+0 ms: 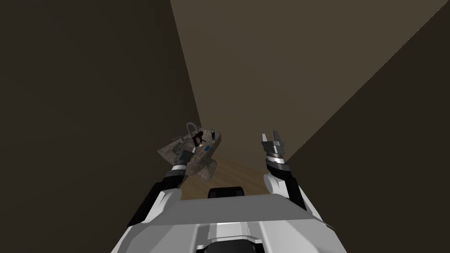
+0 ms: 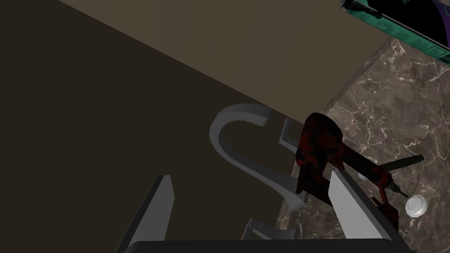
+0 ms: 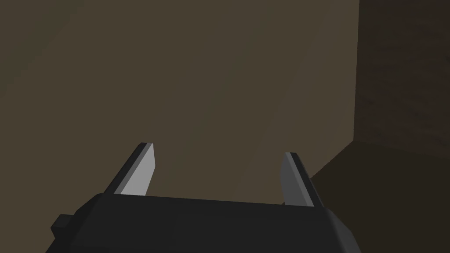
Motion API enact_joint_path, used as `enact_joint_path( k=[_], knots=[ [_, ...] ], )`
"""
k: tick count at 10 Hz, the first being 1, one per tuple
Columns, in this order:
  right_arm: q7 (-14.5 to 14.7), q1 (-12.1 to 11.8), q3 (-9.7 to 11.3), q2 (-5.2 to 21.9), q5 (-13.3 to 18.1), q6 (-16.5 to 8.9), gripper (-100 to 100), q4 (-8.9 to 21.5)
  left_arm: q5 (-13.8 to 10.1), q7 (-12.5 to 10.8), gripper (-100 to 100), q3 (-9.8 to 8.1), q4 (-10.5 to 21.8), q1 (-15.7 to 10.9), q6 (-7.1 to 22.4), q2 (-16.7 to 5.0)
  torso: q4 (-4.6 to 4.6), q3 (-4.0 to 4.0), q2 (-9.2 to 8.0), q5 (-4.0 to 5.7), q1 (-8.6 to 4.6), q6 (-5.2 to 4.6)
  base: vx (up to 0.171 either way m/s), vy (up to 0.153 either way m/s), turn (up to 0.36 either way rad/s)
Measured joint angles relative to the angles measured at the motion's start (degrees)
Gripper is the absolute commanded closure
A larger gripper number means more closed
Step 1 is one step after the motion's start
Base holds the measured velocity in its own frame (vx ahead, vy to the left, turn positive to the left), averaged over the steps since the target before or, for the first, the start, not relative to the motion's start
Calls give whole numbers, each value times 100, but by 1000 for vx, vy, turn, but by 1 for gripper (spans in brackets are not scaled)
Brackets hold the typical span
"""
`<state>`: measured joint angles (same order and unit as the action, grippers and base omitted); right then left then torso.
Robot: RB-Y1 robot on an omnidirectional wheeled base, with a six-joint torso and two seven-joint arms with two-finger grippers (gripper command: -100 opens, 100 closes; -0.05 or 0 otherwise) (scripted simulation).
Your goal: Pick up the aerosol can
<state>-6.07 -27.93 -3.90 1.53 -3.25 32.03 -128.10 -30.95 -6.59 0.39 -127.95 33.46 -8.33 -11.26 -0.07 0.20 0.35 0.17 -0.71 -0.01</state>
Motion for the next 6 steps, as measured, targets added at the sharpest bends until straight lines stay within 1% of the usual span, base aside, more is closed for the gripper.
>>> enact_joint_path(
  k=[1,2,3,6],
  knots=[
    [0,0,0,0,0,0,0,0,-177,-111,-100,-12,81,-8,82,-15,-2,7,12,0,1,0,126,-173,84],
    [0,-1,0,0,0,0,0,0,-332,-204,-100,-12,109,6,185,18,-5,12,21,0,5,-1,118,-170,91],
    [0,-1,0,0,0,0,0,0,-502,-320,-100,-33,130,43,270,2,-5,13,22,-1,8,0,111,-166,89],
    [0,-1,-1,1,0,0,0,0,-933,-657,-100,-40,244,122,418,11,-8,20,35,-3,18,-1,142,-146,66]
  ],
)
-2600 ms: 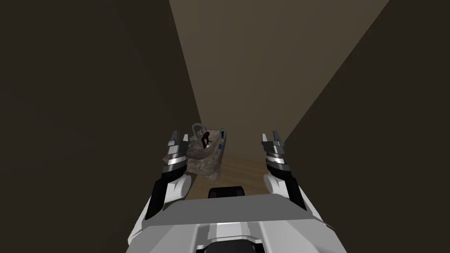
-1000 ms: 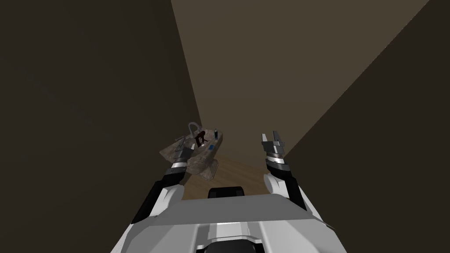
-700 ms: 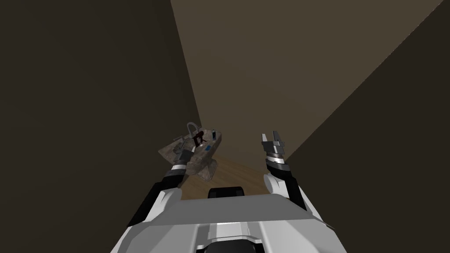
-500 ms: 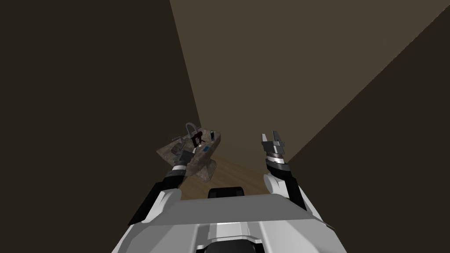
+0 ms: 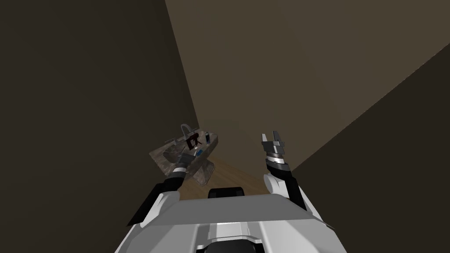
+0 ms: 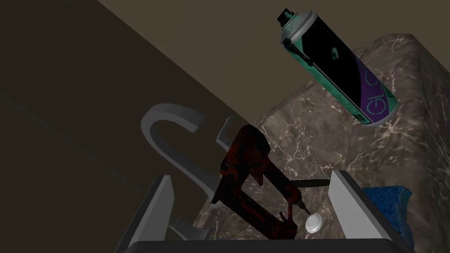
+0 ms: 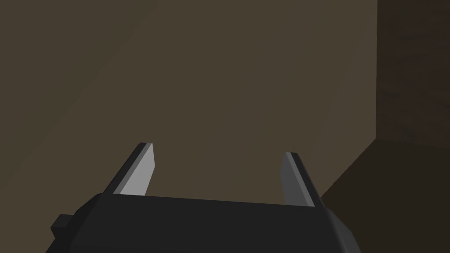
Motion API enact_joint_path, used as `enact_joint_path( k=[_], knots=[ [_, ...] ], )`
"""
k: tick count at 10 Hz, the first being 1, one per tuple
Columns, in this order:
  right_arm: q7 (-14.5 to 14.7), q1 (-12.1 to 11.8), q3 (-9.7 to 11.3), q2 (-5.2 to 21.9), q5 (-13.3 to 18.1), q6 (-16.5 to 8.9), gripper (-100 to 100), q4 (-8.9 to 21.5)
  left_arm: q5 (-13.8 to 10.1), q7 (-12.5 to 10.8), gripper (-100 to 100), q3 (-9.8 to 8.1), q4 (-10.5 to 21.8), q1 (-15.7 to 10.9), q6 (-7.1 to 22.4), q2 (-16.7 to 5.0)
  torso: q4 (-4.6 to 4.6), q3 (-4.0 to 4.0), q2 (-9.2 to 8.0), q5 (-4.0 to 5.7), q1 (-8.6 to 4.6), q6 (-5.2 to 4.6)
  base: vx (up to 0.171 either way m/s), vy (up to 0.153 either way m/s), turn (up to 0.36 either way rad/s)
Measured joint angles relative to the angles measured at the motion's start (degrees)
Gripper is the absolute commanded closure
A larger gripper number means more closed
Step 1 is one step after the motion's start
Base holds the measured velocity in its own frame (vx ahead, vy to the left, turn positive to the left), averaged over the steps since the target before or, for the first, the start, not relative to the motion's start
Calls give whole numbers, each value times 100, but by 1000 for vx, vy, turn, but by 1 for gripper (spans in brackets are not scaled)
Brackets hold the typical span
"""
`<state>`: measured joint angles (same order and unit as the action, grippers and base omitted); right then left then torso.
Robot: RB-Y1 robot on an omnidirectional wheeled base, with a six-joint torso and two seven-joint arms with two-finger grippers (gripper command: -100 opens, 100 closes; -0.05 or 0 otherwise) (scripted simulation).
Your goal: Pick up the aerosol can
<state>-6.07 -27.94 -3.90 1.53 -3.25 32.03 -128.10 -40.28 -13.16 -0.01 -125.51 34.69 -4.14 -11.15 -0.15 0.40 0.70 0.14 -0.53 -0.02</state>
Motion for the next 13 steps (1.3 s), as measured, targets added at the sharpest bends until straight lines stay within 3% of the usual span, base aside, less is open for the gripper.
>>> enact_joint_path(
  k=[6,8,13],
  knots=[
    [0,0,0,1,0,0,0,0,-702,-641,-100,-108,186,21,186,126,-1,3,4,-3,17,0,160,-115,46],
    [0,-1,-1,1,0,0,0,0,-952,-897,-100,-157,234,30,219,300,-7,17,27,-5,29,0,198,-79,35],
    [0,1,-1,2,0,0,0,0,-1251,-1213,-100,-227,349,-19,265,898,1,-5,-12,-11,54,-1,114,-36,17]
  ],
)
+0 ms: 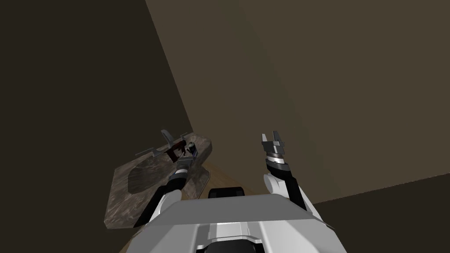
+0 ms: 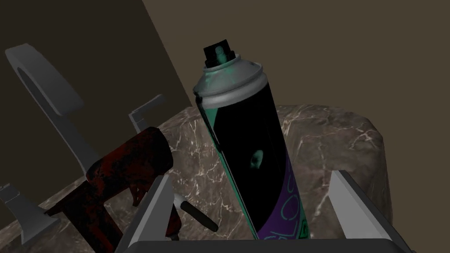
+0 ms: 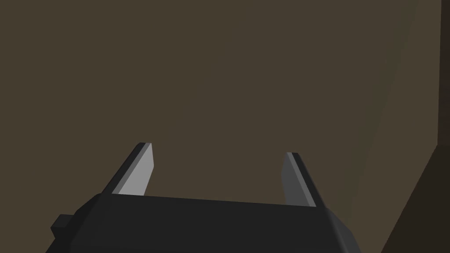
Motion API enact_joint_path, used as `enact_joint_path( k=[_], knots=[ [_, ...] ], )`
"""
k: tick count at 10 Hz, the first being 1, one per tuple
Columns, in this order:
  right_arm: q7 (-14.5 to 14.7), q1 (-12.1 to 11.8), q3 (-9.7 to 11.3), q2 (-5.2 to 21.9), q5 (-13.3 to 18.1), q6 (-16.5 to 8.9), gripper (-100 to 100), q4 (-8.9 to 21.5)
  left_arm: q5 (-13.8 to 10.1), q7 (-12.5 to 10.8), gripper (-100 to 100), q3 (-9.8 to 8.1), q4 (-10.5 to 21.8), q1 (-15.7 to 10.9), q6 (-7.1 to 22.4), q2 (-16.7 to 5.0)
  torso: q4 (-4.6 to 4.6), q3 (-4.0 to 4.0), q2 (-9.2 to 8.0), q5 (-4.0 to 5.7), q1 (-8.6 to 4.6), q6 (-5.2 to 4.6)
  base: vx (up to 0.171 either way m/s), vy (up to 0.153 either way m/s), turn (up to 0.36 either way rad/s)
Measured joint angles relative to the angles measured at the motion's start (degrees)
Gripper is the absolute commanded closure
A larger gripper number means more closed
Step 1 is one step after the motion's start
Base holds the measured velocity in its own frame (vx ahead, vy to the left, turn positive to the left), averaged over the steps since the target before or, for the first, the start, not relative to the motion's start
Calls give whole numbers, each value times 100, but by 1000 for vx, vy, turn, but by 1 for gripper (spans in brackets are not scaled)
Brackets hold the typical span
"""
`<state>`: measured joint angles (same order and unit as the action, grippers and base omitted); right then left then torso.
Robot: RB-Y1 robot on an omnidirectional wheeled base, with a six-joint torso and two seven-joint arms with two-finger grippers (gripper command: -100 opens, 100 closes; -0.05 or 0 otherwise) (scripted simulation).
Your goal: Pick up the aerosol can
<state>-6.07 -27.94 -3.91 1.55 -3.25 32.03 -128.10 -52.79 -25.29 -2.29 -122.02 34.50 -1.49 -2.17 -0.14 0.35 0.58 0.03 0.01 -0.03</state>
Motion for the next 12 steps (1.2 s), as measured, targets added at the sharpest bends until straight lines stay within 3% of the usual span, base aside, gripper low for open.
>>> enact_joint_path(
  k=[3,4,5,7,10,12],
  knots=[
    [0,1,0,0,0,0,0,0,-69,-75,-100,-35,33,-25,21,422,3,-9,-16,-3,16,0,60,12,2],
    [0,1,0,0,0,0,0,0,-70,-78,0,-36,34,-27,22,432,6,-16,-29,-4,15,0,6,1,0],
    [0,1,0,0,0,0,0,0,-70,-78,-100,-36,34,-27,22,431,8,-22,-39,-3,13,0,-73,0,175],
    [0,3,0,0,0,-1,0,0,84,-245,-100,-73,373,-368,-81,378,16,-44,-77,-3,12,-1,-84,-2,50],
    [0,2,0,0,0,0,0,0,136,-245,-100,-79,762,-741,-52,438,10,-26,-46,-3,11,0,-20,0,54],
    [0,3,0,0,0,0,0,0,284,-423,-100,-118,1110,-1109,-179,358,15,-41,-71,-3,13,-1,-74,0,49]
  ],
)
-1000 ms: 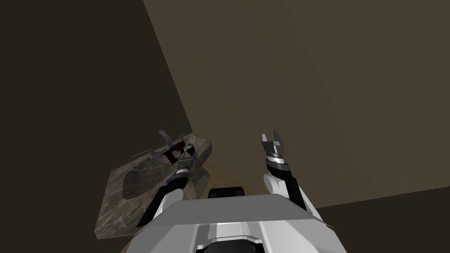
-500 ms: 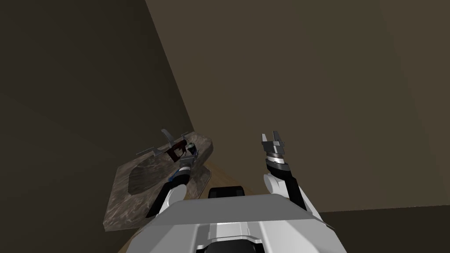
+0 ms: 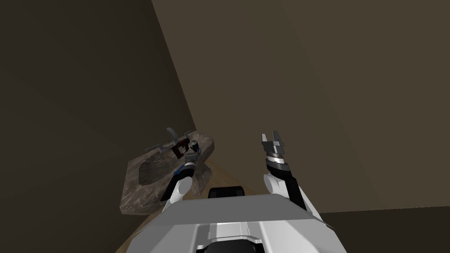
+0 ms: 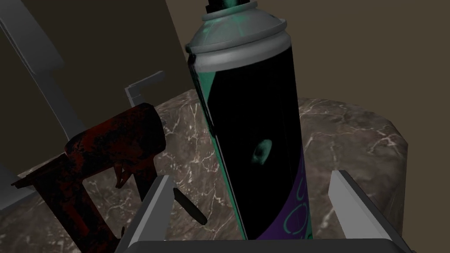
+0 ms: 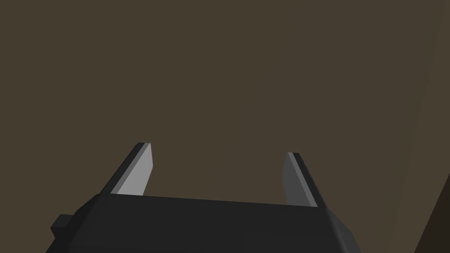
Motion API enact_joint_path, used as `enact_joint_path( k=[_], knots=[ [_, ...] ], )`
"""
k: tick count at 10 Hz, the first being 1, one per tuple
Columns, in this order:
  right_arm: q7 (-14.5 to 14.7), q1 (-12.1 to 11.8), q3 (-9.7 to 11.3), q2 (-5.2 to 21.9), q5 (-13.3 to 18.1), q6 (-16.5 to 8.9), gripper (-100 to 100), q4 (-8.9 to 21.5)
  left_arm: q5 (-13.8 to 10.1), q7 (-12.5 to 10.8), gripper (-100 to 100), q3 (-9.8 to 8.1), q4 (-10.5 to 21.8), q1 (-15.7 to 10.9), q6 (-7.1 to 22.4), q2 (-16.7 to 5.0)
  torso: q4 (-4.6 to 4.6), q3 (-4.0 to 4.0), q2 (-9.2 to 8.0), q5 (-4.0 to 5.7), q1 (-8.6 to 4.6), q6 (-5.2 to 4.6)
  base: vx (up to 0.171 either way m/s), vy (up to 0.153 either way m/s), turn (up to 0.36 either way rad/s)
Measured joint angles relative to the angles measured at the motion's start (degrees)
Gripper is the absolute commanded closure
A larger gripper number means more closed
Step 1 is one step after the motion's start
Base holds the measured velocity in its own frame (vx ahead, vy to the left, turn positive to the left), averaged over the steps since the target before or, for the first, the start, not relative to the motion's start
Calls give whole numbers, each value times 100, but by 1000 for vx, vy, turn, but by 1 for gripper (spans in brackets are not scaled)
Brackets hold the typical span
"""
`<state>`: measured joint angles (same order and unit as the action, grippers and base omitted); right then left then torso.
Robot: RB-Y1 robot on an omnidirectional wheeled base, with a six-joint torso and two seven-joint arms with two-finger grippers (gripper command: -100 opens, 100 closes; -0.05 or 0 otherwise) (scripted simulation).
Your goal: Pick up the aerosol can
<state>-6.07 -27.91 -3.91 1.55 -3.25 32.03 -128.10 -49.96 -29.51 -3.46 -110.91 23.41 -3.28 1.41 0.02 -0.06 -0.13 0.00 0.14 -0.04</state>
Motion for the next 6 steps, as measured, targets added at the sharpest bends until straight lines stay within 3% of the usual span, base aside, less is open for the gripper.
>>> enact_joint_path(
  k=[3,6],
  knots=[
    [0,-1,0,0,0,0,0,0,28,-28,-100,-27,433,-395,13,16,-5,13,24,1,-3,0,-30,0,51],
    [0,0,0,0,0,0,0,0,206,-225,-100,-13,927,-877,-158,-55,0,2,5,1,-2,-1,-54,-1,32]
  ],
)
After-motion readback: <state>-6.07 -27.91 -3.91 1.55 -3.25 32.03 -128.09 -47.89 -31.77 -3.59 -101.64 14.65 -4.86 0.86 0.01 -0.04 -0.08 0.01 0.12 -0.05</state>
